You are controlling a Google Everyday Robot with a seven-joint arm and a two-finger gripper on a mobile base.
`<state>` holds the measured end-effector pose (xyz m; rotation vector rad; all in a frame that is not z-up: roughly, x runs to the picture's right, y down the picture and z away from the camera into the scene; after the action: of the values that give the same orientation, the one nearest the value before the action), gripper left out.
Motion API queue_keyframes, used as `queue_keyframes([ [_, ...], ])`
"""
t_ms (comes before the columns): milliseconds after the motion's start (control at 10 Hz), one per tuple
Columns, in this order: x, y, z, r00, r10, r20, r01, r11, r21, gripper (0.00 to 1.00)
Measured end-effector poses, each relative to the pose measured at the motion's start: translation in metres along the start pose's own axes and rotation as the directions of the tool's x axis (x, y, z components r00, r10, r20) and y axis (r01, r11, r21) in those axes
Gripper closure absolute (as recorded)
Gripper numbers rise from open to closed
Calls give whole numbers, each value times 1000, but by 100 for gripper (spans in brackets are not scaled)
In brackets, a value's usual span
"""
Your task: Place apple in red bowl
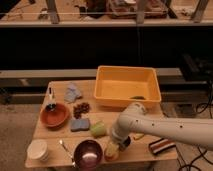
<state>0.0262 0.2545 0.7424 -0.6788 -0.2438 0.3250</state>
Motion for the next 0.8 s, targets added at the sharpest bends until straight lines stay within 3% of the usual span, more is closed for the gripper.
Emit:
queue_keyframes([
  [300, 0, 0, -10, 1000, 7, 11, -7, 999, 34, 20],
  [800, -2, 8, -9, 999, -52, 10, 52, 998, 44, 20],
])
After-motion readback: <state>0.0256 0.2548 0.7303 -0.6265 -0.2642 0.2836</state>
